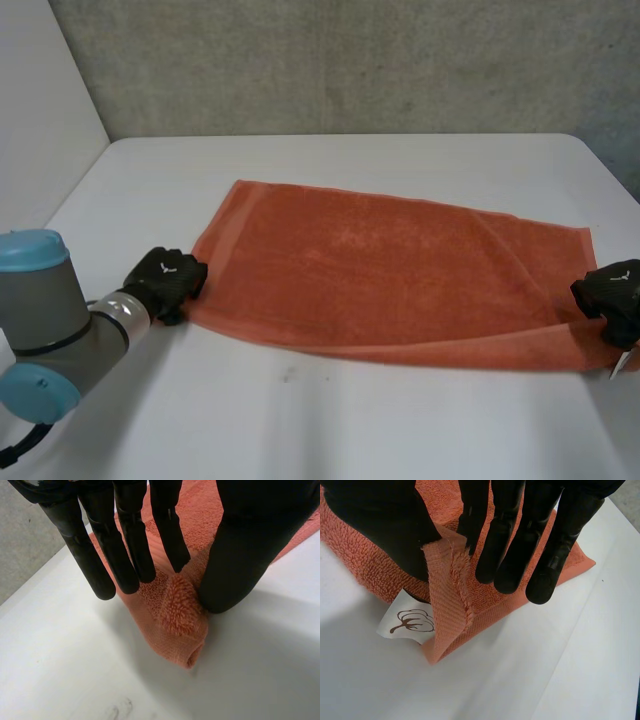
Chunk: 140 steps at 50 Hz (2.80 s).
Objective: Fold the laundry
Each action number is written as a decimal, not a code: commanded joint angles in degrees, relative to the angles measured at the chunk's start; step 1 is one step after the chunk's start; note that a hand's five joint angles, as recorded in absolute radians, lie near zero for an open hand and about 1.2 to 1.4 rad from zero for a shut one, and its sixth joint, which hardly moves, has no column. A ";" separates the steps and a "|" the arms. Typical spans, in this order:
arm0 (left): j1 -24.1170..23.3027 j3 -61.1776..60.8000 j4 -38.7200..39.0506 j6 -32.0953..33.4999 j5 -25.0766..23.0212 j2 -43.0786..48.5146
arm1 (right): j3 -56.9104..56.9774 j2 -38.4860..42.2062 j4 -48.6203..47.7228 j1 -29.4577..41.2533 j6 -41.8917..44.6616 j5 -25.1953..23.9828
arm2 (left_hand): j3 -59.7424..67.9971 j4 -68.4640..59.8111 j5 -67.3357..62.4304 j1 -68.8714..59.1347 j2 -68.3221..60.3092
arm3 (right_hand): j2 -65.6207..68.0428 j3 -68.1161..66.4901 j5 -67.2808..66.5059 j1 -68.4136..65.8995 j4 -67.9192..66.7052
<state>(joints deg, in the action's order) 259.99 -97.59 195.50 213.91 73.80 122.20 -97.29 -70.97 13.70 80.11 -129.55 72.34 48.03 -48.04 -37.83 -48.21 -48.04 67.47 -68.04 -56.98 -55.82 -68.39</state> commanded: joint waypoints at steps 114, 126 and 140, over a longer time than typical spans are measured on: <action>-8.37 9.64 11.48 0.82 11.20 -6.42 | 21.38 4.28 -23.65 14.12 -25.84 9.60 | -38.03 38.04 37.83 38.21 38.04 | -57.47 58.04 56.98 45.82 58.39; -8.36 -4.71 11.22 -12.55 10.84 -15.50 | 6.85 -0.31 -14.67 4.71 -24.96 2.81 | -38.03 38.04 37.83 38.21 38.04 | -54.02 54.60 53.53 42.37 54.94; -7.66 -6.38 11.31 -16.50 10.84 -15.32 | 3.07 8.73 -20.55 -0.12 -15.82 -0.27 | -37.82 37.83 37.62 38.00 37.82 | -33.68 34.25 33.19 22.03 34.60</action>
<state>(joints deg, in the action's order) 252.15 -104.14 206.79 197.20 84.50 106.47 -94.40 -66.47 -4.08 80.44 -149.27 72.36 9.70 -9.66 -1.65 -9.89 -9.44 24.76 -25.16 -14.40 -21.31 -25.05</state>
